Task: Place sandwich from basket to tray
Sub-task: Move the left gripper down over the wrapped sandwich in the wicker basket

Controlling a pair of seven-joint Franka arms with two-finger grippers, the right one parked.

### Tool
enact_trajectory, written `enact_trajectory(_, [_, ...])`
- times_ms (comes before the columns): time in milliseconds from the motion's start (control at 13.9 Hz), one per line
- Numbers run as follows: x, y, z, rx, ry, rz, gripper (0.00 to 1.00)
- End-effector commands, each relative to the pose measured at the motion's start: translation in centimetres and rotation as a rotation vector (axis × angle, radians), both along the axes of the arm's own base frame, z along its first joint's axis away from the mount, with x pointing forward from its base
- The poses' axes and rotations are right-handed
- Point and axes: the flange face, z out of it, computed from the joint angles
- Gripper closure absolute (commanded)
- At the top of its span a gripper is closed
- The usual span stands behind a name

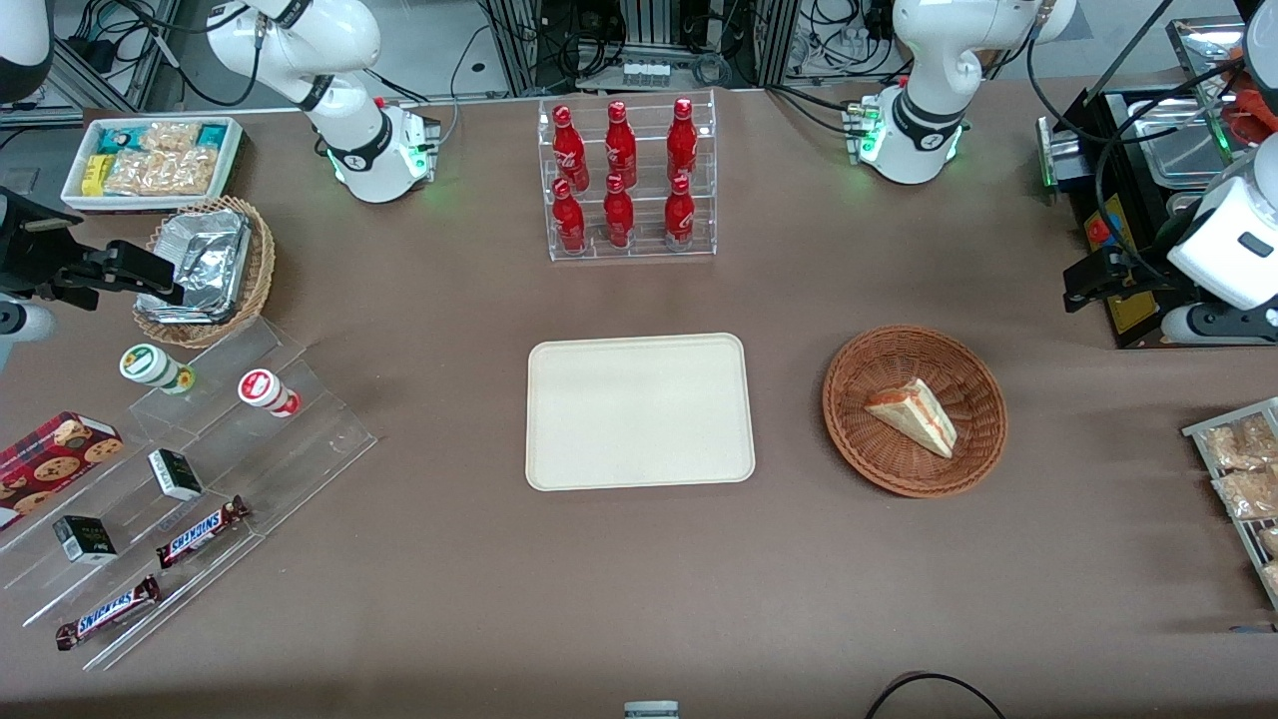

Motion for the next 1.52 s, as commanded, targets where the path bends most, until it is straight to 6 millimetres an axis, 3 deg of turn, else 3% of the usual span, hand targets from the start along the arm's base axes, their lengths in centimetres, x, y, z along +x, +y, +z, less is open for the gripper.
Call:
enact_trajectory(0, [-0.6,-0.3,0.2,0.005,-0.001,-0.006,0.00])
enact_trajectory(144, [-0.2,-0.5,-0.9,0.007,0.005,0.000,0.00])
enact_trajectory(216, [0.2,-0.4,-2.5,0.013,0.007,0.010,0.00])
enact_trajectory(361, [0.6,-0.6,-7.1,0.015,-0.014,0.073,0.00])
enact_trajectory(649, [0.0,-5.1,-15.1,0.017,-0.093,0.246,0.00])
enact_trajectory(1010, [-3.9,-5.7,-21.6,-0.047,-0.221,0.675,0.00])
enact_trajectory(1155, [-3.9,-6.5,-23.5,-0.067,-0.229,0.877,0.00])
enact_trajectory(1443, [-3.5,-7.7,-27.3,-0.058,-0.201,0.979,0.00])
